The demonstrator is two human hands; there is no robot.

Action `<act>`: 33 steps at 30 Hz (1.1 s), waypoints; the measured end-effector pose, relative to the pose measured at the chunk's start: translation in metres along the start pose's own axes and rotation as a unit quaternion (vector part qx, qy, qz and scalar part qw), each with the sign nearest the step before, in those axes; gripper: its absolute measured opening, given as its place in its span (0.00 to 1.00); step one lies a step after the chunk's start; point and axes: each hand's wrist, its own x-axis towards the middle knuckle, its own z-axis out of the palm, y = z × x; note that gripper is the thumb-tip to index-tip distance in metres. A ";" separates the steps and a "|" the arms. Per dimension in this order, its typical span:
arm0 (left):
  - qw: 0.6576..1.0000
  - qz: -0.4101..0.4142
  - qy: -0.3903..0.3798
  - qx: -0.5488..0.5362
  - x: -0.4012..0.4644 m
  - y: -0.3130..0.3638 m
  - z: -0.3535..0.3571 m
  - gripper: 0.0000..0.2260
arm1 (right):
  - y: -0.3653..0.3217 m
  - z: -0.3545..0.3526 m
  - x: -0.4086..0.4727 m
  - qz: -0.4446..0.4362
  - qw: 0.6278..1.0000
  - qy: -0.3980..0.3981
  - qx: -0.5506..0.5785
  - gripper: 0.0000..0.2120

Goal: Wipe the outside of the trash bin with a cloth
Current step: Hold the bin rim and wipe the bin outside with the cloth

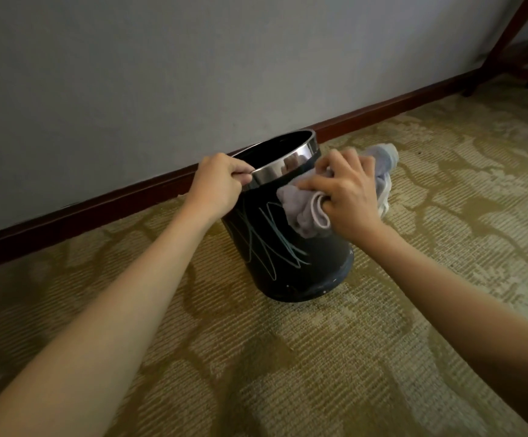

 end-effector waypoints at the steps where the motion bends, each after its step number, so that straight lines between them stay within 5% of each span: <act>1: 1.000 0.005 0.000 0.002 -0.001 0.001 0.001 0.09 | -0.003 0.001 0.003 0.012 1.000 0.019 0.003 0.12; 4: 1.000 0.010 0.007 -0.001 0.000 -0.002 -0.001 0.09 | -0.006 0.009 -0.017 0.011 1.000 0.009 -0.002 0.11; 13: 1.000 -0.023 0.003 -0.017 -0.001 -0.008 -0.010 0.09 | 0.005 0.016 -0.104 -0.088 0.972 -0.213 -0.042 0.12; 17: 1.000 -0.013 -0.002 -0.003 -0.004 0.001 -0.004 0.09 | 0.003 0.008 -0.076 -0.055 0.984 -0.168 -0.013 0.13; 24: 1.000 0.015 -0.015 0.008 -0.013 0.010 -0.001 0.10 | -0.013 -0.001 -0.001 0.016 0.999 0.035 0.003 0.12; 33: 1.000 -0.005 -0.010 -0.009 -0.012 0.003 -0.009 0.09 | -0.003 0.017 -0.092 -0.106 0.979 -0.163 -0.067 0.13</act>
